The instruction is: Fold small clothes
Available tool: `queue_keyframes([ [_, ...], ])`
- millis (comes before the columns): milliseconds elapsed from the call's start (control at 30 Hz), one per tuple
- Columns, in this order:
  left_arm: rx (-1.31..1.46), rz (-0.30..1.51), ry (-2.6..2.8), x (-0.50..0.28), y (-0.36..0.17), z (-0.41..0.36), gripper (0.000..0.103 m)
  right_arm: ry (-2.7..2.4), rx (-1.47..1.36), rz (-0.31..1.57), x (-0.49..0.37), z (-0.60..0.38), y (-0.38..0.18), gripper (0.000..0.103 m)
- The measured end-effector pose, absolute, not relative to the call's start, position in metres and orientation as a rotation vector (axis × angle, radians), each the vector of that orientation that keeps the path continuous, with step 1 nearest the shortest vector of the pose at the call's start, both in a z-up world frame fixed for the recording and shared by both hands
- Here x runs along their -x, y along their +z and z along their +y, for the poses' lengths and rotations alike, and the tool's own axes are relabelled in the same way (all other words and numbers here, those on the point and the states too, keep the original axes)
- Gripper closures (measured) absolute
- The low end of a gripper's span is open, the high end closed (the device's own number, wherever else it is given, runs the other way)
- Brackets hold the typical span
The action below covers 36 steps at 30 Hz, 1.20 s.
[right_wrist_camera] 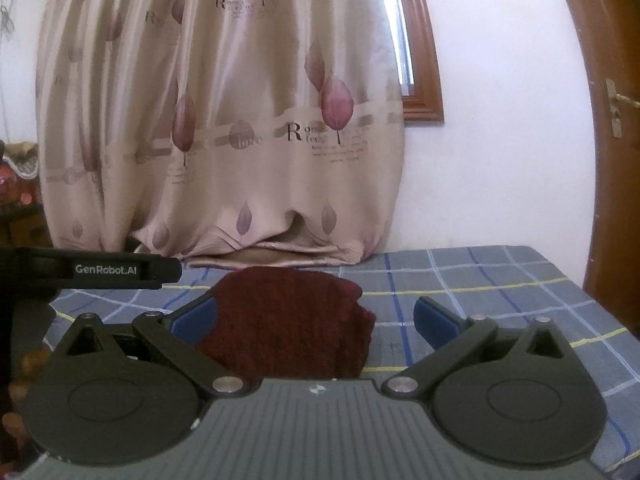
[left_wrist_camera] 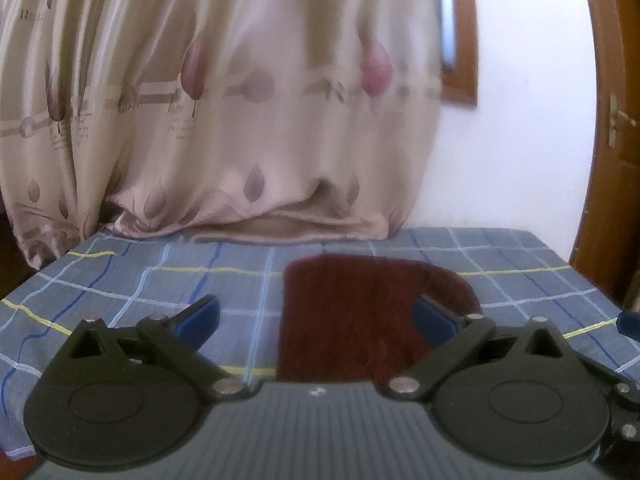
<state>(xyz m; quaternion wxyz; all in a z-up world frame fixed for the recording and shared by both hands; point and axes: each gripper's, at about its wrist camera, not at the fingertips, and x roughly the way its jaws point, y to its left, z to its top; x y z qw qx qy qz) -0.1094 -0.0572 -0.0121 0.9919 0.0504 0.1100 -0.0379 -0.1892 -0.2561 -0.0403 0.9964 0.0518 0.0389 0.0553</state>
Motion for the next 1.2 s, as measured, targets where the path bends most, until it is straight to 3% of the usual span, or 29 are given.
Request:
queue_keyframes([
  [1200,-0.143,0.236,-0.068,0.114,-0.038,-0.056,0.000,0.003,-0.035,0.181,0.172,-0.245,-0.046,0.000],
])
